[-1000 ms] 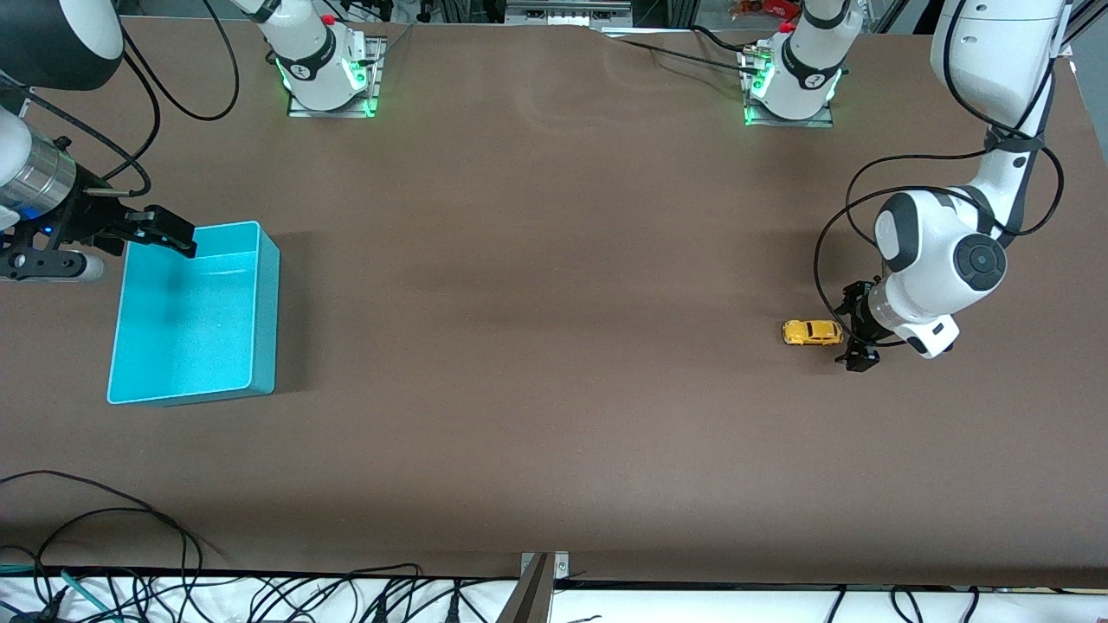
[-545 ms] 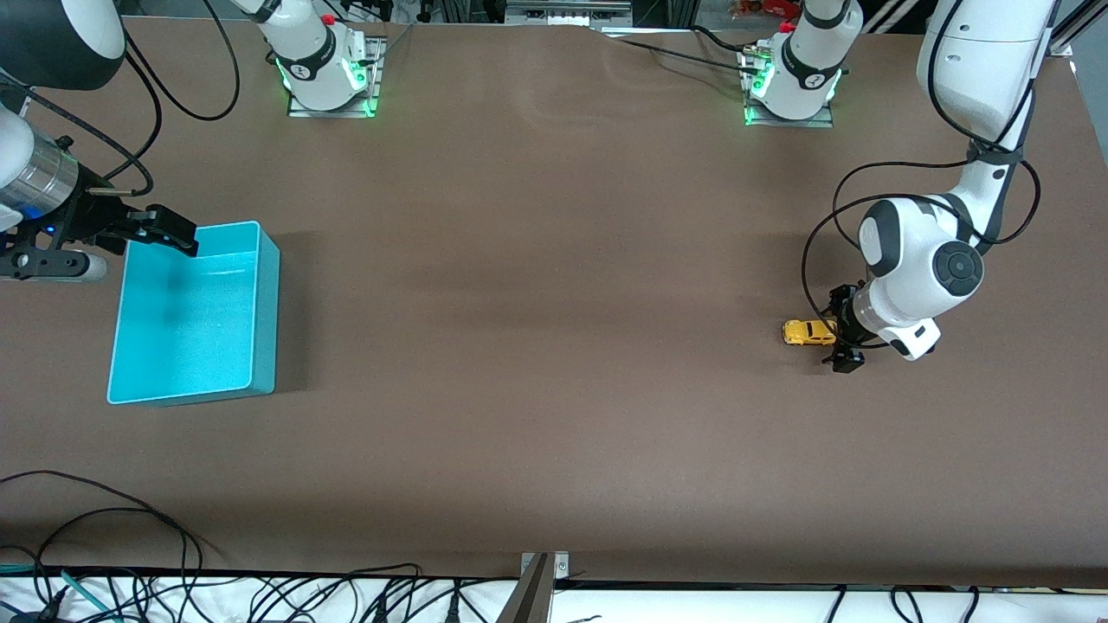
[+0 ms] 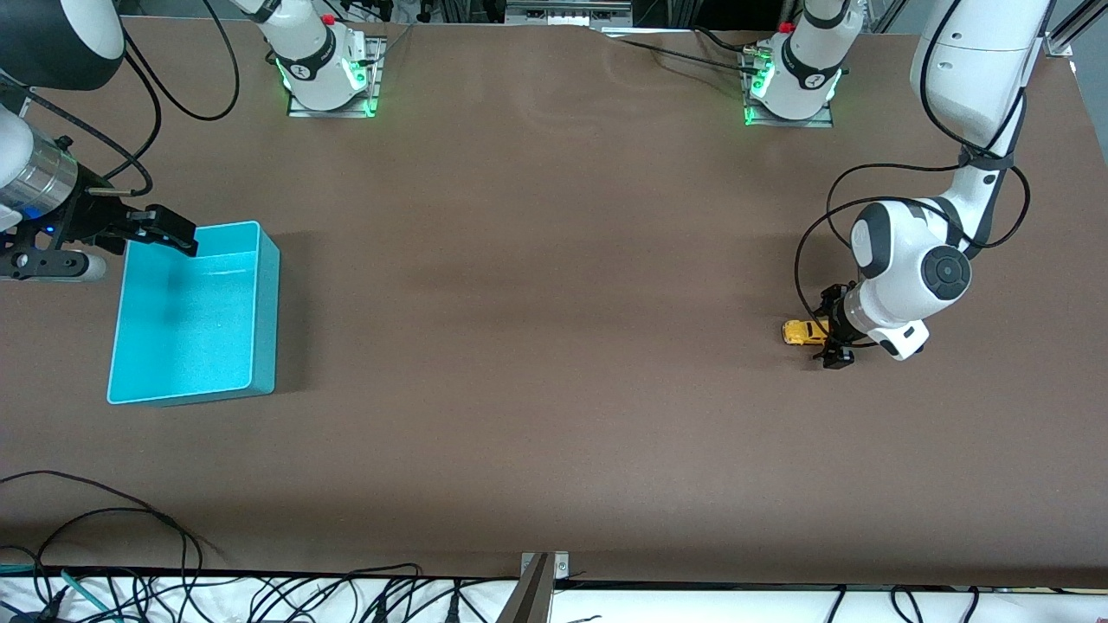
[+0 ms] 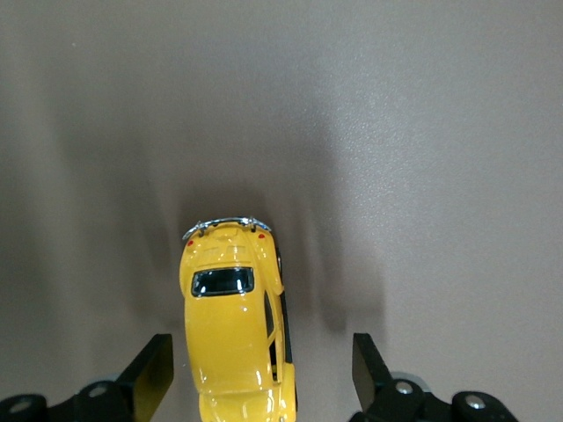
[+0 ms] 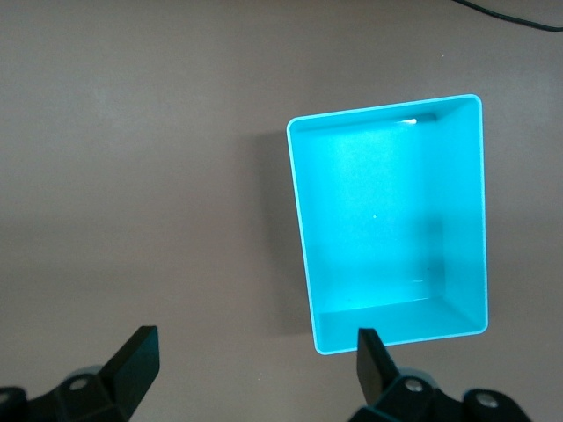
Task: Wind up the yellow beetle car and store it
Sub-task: 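Grip the car with the left gripper and drag it backward along the table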
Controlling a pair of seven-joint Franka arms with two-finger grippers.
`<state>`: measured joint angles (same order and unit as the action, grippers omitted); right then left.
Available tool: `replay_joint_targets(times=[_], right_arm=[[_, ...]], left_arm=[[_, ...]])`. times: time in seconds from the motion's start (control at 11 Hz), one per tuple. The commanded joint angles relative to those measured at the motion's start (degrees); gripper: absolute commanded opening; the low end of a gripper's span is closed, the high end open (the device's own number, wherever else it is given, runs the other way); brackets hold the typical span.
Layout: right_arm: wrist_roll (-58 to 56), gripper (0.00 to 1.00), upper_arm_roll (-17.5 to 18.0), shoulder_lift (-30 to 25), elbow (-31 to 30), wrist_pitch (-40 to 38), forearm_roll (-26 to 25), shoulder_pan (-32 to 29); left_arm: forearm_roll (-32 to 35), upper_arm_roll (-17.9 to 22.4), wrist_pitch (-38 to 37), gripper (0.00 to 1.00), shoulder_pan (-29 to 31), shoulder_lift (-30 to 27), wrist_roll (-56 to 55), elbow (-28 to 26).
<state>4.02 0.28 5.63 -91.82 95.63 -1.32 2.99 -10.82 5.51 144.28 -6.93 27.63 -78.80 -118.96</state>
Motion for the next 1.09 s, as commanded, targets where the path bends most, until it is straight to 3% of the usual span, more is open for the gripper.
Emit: replay_joint_targets(times=[0.0, 0.18, 0.27, 0.55, 1.0], right_arm=[[-0.4, 1.00, 0.1, 0.4, 1.4, -1.3, 0.4, -0.3], [-0.2, 1.00, 0.1, 0.4, 1.4, -1.3, 0.4, -0.3], [-0.2, 1.00, 0.1, 0.4, 1.4, -1.3, 0.4, -0.3], [-0.1, 1.00, 0.2, 0.4, 1.4, -1.3, 0.4, -0.1], [-0.2, 1.00, 0.1, 0.4, 1.4, -1.3, 0.4, -0.1]], left_arm=[[-1.9, 0.3, -0.6, 0.50, -0.5, -0.6, -0.2, -0.4], [-1.9, 0.3, -1.5, 0.10, -0.5, -0.6, 0.6, -0.3], [-1.8, 0.3, -2.0, 0.00, -0.5, -0.7, 0.9, -0.2], [-1.8, -0.1, -2.3, 0.00, -0.7, -0.8, 0.2, 1.3], [-1.8, -5.5, -2.2, 0.00, -2.0, 0.2, -10.2, 4.3]])
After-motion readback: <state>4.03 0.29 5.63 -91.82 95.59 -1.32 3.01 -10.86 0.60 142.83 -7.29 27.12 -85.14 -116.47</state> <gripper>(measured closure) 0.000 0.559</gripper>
